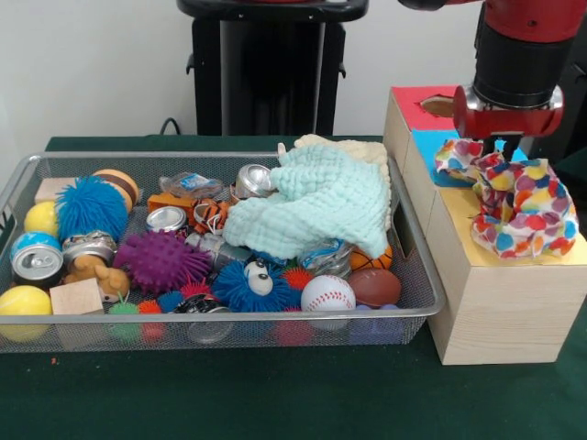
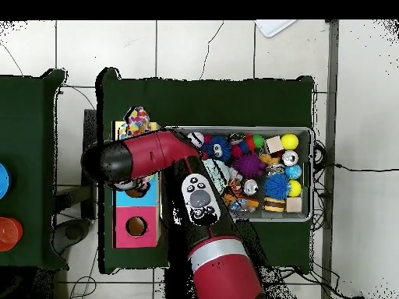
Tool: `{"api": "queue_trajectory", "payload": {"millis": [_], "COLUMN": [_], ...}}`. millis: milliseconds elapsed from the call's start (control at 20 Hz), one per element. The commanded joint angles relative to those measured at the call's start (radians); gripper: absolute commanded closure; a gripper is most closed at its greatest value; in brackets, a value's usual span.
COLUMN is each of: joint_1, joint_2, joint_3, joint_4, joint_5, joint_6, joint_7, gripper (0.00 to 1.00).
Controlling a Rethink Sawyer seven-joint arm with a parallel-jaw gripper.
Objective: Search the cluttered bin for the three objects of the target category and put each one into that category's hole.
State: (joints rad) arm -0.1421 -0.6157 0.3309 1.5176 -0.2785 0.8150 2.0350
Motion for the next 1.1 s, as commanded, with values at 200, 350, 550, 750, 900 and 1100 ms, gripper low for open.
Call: {"api": "queue_trajectory", "payload": {"millis": [200, 350, 550, 750, 900, 1100], "joint_1": [0.034, 0.065, 0.089, 0.075, 0.053, 0.033], "joint_2": [-0.053, -0.049, -0.013, -0.013, -0.002, 0.074], "joint_3": [0.062, 0.055, 0.037, 0.028, 0.017, -0.011], "joint_4": [-0.028, -0.129, -0.251, -0.258, -0.259, -0.276], "joint_5": [0.012, 0.034, 0.037, 0.022, -0.027, -0.148], "joint_6": [-0.039, 0.052, 0.154, 0.145, 0.121, 0.019], "joint_7": [0.009, 0.031, 0.021, -0.022, -0.086, -0.17], "gripper": [1.0, 1.0, 1.0, 1.0, 1.0, 1.0]}}
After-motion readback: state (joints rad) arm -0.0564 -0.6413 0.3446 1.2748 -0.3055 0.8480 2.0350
